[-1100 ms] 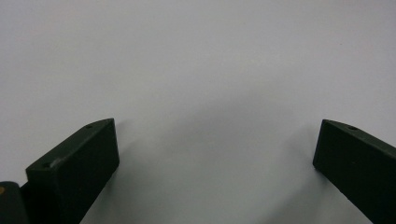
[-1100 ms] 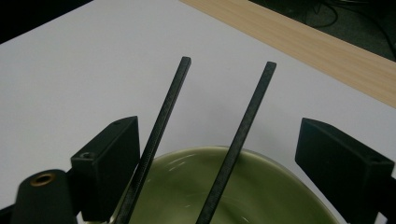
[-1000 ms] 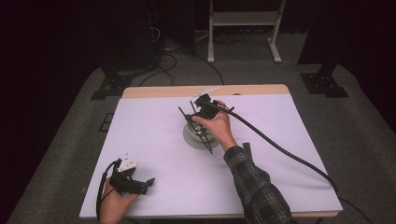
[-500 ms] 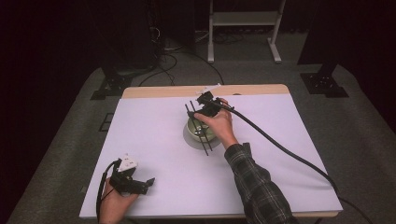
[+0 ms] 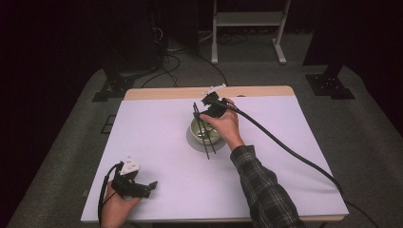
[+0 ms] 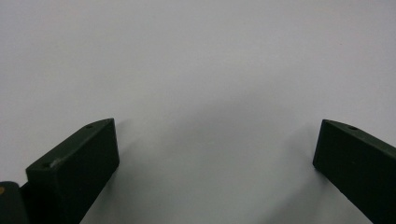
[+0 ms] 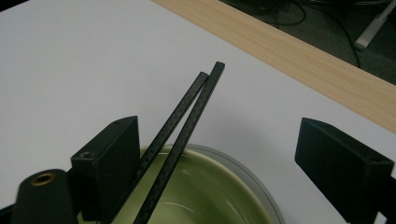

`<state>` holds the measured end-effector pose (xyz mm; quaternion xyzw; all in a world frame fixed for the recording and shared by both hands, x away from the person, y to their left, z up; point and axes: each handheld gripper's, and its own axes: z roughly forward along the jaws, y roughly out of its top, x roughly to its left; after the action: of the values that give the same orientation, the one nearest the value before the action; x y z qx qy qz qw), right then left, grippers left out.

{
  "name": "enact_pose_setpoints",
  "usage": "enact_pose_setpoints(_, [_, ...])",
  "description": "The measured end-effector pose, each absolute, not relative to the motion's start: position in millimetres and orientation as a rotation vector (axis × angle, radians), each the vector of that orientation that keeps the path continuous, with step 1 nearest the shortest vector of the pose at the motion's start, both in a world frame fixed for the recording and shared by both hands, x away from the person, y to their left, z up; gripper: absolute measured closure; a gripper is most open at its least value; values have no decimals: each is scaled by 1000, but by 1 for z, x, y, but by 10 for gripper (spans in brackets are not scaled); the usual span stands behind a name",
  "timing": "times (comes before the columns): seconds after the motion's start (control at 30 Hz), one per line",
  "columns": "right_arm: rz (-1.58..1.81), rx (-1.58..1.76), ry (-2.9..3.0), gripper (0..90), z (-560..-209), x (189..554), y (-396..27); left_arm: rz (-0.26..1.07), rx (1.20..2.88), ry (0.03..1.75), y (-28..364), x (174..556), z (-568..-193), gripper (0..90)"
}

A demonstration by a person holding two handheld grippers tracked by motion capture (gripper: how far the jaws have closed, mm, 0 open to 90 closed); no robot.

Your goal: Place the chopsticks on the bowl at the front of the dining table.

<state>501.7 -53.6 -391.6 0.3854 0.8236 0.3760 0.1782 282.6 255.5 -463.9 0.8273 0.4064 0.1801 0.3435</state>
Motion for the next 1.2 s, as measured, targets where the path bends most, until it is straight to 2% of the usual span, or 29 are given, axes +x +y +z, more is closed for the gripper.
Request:
enact_pose_setpoints(0.6, [1076, 1065, 2315, 147, -380, 493, -61, 471, 2146, 1057, 255, 282, -464, 0])
enact_pose_setpoints(0.73, [1113, 1004, 2319, 254, -371, 480, -63, 470, 2147, 1056, 255, 282, -464, 0])
enact_pose_setpoints(0.87, [1153, 959, 2324, 405, -365, 466, -72, 469, 2150, 1056, 255, 282, -464, 0])
enact_pose_setpoints(1.2, [1207, 927, 2389, 719, -359, 432, -110, 476, 2149, 1053, 255, 282, -464, 0])
